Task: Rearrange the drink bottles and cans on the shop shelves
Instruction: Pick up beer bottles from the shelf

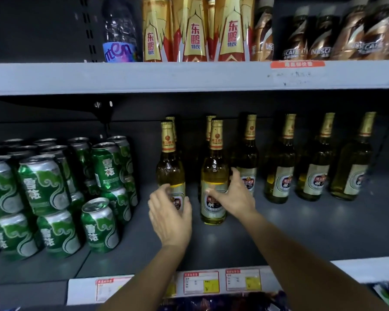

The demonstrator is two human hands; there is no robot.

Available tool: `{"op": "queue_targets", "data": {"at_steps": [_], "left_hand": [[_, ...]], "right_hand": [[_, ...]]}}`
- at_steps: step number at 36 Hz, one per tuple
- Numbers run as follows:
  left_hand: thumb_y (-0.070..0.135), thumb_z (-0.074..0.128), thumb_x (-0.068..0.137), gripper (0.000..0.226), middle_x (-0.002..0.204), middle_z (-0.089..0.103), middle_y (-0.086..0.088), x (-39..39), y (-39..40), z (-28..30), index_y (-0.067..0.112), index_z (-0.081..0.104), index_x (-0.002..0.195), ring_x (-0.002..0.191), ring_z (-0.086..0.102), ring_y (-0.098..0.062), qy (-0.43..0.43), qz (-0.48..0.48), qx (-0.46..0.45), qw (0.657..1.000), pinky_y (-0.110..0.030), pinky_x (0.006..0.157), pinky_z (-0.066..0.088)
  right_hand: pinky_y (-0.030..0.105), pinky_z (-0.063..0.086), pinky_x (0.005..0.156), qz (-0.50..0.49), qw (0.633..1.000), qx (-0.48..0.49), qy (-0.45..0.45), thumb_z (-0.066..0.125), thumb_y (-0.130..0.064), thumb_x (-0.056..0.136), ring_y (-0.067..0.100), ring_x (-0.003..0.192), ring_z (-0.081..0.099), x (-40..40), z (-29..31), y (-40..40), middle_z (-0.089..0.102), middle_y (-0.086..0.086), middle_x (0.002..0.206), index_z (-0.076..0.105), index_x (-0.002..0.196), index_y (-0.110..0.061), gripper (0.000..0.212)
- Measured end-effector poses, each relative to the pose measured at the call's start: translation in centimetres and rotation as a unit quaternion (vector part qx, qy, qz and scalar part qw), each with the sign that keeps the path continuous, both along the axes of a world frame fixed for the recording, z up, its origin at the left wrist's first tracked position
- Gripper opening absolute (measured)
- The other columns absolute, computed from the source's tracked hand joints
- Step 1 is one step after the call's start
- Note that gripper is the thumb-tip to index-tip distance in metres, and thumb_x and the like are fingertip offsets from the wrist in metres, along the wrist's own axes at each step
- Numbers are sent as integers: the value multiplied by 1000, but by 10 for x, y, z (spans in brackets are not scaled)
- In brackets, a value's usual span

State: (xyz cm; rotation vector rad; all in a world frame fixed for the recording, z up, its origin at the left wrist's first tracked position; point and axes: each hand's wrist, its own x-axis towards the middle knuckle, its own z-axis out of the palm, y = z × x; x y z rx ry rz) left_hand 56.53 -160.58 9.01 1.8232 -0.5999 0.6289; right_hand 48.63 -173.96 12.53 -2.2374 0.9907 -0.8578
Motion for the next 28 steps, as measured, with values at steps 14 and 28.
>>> {"op": "queue_targets", "data": {"at_steps": [14,28], "left_hand": [[41,44,94,49,142,43,0,-150,-122,3,20,38,139,130,39,-22,-157,-226,322,906,-33,110,27],[45,33,100,55,155,25,4,-407,-300,13,21,24,149,143,19,-14,-232,-311,398,831,-34,119,5]], "right_hand": [[35,40,93,-124,965,-159,170,38,-61,93,25,124,46,-217,-26,-88,45,5,138,31,141,-18,66],[36,44,89,-252,902,-164,311,33,-58,95,25,117,51,-544,-23,-230,53,4,127,41,132,-18,55]]}}
